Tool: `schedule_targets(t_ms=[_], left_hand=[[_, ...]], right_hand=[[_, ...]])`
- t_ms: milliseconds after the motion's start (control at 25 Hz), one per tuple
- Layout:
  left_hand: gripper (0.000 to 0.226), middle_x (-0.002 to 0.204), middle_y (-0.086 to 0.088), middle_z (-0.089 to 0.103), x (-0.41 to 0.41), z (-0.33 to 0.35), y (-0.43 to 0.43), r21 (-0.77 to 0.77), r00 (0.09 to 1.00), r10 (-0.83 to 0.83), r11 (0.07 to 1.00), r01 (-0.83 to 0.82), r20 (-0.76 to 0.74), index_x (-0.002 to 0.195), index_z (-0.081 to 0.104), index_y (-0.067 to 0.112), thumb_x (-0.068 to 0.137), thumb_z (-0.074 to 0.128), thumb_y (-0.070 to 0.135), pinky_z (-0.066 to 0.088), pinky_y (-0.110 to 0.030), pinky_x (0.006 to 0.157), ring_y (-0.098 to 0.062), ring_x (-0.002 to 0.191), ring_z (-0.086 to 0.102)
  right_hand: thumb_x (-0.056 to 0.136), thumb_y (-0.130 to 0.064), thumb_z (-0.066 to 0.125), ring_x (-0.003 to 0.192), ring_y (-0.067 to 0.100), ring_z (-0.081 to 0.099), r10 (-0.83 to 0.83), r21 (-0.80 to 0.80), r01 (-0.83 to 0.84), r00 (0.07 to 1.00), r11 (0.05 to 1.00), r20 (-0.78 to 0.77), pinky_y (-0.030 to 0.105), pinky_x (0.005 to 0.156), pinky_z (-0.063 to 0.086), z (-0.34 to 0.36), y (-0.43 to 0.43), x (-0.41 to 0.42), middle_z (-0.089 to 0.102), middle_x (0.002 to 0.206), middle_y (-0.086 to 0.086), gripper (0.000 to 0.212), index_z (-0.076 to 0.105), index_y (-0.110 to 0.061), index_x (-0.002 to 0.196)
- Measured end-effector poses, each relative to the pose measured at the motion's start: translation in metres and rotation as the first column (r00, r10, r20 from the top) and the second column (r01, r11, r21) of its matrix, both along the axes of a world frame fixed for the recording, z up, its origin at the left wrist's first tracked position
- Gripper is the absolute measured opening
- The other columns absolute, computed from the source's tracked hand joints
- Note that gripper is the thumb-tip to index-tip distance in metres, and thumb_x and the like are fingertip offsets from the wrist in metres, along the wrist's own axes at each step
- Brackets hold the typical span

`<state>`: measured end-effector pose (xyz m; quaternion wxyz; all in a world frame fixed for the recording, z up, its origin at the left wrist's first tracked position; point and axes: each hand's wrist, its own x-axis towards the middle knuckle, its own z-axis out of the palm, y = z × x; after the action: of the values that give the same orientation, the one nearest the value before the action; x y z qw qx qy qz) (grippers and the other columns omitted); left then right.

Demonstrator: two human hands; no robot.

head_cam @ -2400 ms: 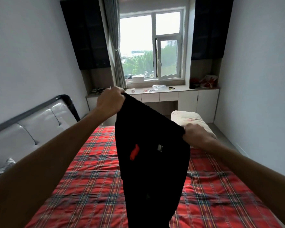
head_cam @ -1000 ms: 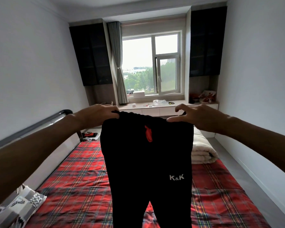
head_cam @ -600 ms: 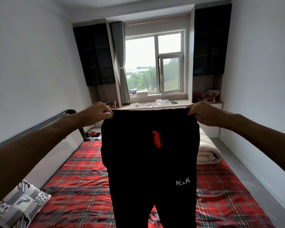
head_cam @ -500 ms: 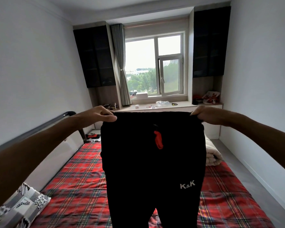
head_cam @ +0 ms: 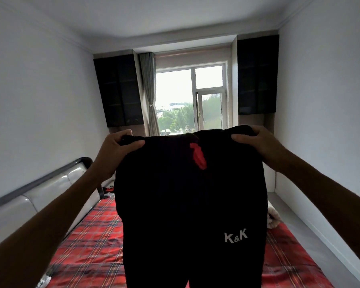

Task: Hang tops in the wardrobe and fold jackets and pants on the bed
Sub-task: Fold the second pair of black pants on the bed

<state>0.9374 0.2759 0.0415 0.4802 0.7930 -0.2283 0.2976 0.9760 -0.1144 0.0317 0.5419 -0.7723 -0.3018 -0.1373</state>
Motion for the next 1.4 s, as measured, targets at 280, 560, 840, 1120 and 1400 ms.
schedule_targets(t_ms=[280,560,840,1120,1400], left_hand=[[0.027,0.062,-0.004,0.053,0.03,0.004,-0.006,0.091,0.99,0.144,0.986,-0.142,-0.005,0.067,0.059,0.012,0.089,0.071,0.023,0.037,-0.025,0.058,-0.012,0.059,0.051],[0.031,0.059,0.009,0.051,0.038,0.013,-0.034,0.171,0.956,0.275,0.942,-0.289,0.103,0.063,0.053,0.026,0.085,0.074,0.026,0.037,-0.018,0.06,0.0,0.057,0.048],[0.041,0.111,-0.01,0.068,0.049,0.04,-0.04,0.28,0.904,-0.029,0.946,0.162,-0.427,0.115,0.069,0.012,0.086,0.072,0.039,0.049,-0.02,0.082,-0.025,0.1,0.066],[0.008,0.089,-0.003,0.071,0.06,0.016,-0.079,0.266,0.941,0.297,0.932,-0.248,-0.164,0.094,0.074,0.02,0.087,0.072,0.025,0.049,-0.023,0.071,-0.028,0.091,0.069],[0.031,0.095,-0.011,0.071,0.028,0.019,-0.11,0.294,0.628,0.698,0.556,-0.778,0.343,0.103,0.069,0.022,0.092,0.058,0.049,0.047,-0.041,0.078,-0.036,0.092,0.066]], right_hand=[[0.096,-0.035,0.057,0.087,0.025,0.066,-0.273,-0.233,0.351,0.911,0.907,0.309,0.046,0.084,0.053,-0.001,-0.002,0.03,0.07,0.096,0.007,0.031,0.069,-0.01,0.111],[0.078,-0.031,0.078,0.065,0.014,0.06,-0.119,-0.56,0.354,0.904,0.749,0.411,0.03,0.064,0.046,0.01,-0.043,0.036,0.06,0.066,-0.01,0.021,0.07,-0.013,0.086],[0.084,-0.021,0.07,0.091,0.017,0.067,-0.067,0.06,0.075,0.989,0.995,-0.129,0.016,0.069,0.054,0.008,-0.083,0.051,0.065,0.103,0.005,0.045,0.054,-0.007,0.124],[0.089,-0.024,0.069,0.103,0.03,0.066,-0.397,-0.241,0.374,0.917,0.895,-0.051,0.032,0.087,0.056,-0.008,-0.096,0.076,0.068,0.112,0.018,0.037,0.066,0.001,0.117],[0.1,-0.039,0.051,0.097,0.038,0.064,-0.741,-0.136,0.866,0.484,0.481,0.465,0.044,0.08,0.047,0.002,-0.053,0.016,0.067,0.106,0.017,0.041,0.052,-0.006,0.125]])
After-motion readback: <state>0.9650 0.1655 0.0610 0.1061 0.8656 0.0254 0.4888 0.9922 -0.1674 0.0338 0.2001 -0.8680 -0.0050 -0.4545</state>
